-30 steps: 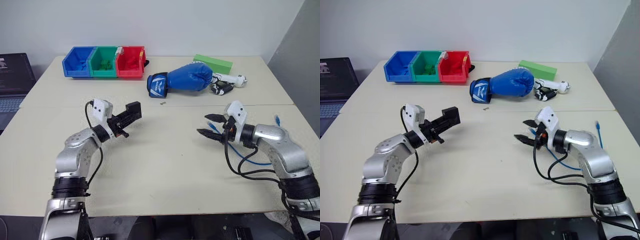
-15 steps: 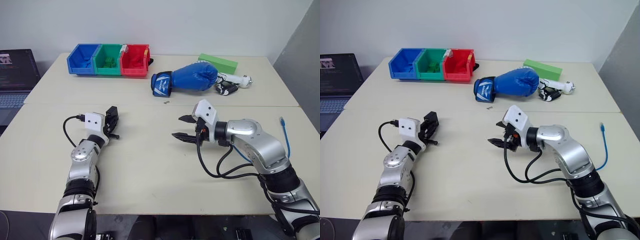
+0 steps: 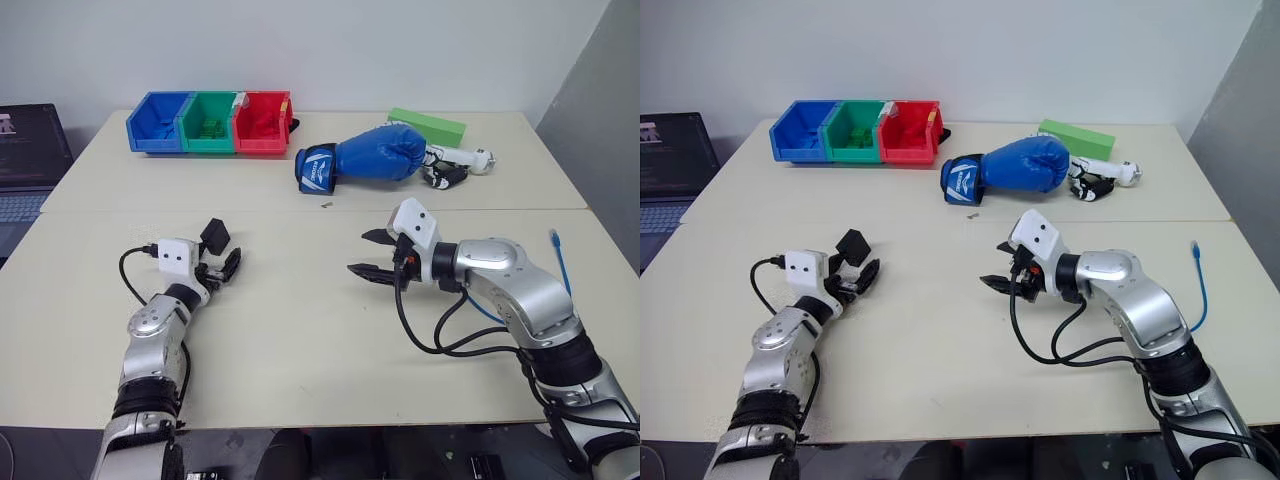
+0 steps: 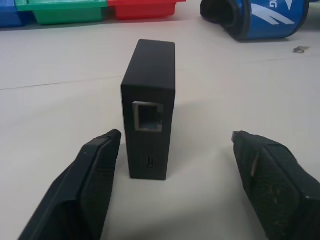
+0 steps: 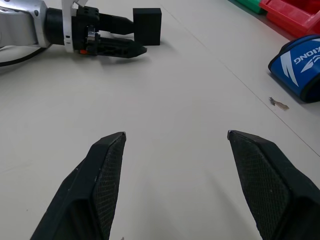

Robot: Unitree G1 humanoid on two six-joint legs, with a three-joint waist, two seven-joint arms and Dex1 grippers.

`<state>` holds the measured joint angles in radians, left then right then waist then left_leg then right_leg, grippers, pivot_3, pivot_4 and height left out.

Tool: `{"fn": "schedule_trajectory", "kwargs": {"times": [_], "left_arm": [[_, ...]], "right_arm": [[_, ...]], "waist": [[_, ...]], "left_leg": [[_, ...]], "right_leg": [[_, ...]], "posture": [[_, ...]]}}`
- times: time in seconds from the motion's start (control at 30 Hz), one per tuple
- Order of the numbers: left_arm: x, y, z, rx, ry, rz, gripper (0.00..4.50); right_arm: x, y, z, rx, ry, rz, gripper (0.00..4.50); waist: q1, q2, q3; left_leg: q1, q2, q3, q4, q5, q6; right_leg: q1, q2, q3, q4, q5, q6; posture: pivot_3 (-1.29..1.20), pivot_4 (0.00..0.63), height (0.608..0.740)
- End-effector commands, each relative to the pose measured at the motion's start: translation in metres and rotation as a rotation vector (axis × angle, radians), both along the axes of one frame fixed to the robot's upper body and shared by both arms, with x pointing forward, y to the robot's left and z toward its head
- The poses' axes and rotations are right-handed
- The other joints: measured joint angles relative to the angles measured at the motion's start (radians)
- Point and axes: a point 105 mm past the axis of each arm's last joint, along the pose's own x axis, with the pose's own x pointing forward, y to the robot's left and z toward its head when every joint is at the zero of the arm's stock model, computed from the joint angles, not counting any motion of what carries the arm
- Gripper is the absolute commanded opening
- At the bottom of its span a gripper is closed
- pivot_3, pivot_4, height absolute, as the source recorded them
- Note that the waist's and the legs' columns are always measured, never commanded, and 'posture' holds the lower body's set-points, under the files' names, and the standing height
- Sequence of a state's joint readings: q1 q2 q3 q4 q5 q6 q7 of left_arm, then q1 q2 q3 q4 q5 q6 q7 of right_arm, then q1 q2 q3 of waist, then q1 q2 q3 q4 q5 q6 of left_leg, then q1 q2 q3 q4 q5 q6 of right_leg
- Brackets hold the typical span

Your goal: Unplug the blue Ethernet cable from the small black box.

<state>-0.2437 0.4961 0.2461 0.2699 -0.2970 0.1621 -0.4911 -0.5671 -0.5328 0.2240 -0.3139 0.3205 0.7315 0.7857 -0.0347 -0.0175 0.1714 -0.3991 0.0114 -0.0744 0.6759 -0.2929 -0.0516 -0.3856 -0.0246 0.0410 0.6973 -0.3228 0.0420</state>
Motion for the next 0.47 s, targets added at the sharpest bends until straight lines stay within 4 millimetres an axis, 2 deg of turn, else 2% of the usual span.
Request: {"fn": "schedule_trajectory", "kwargs": {"times": [0.03,0.13,0.2,0.33,0.47], "left_arm": [[-0.017,0.002,0.025,0.096,0.023,-0.059,3.9],[-0.029,0.003,0.036,0.179,0.064,-0.125,3.9],[-0.035,0.001,0.051,0.173,0.07,-0.206,3.9],[-0.042,-0.001,0.07,0.212,0.094,-0.311,3.9],[-0.041,0.004,0.084,0.211,0.056,-0.335,3.9]], "right_arm": [[-0.01,-0.007,0.015,0.036,-0.027,0.023,3.46],[-0.019,-0.013,0.015,0.044,0.0,0.053,3.46],[-0.024,-0.019,0.013,0.037,0.021,0.069,3.46],[-0.021,-0.033,0.012,0.027,0.036,0.052,3.46],[-0.015,-0.034,0.013,0.033,0.036,0.04,3.46]], "waist": [[0.001,0.0,0.0],[0.002,0.0,0.0],[0.006,0.001,0.001],[0.006,0.001,0.001],[0.003,0.001,0.001]], "left_leg": [[0.0,0.0,0.0,0.0,0.0,0.0],[0.0,0.0,0.0,0.0,0.0,0.0],[0.0,0.0,-0.001,0.0,0.0,0.0],[0.001,0.0,0.0,0.0,0.0,0.0],[0.001,0.0,0.001,0.0,0.0,0.0]], "right_leg": [[0.0,0.0,0.0,0.0,0.0,0.0],[0.0,0.0,0.0,0.0,0.0,0.0],[0.001,0.0,-0.001,0.0,0.0,0.0],[0.002,0.001,-0.001,0.0,0.0,0.0],[0.002,0.002,-0.001,0.0,0.0,0.0]], "posture": [[0.0,0.15,0.74],[0.0,0.15,0.74],[0.0,0.15,0.74],[0.0,0.15,0.74],[0.0,0.15,0.74]]}}
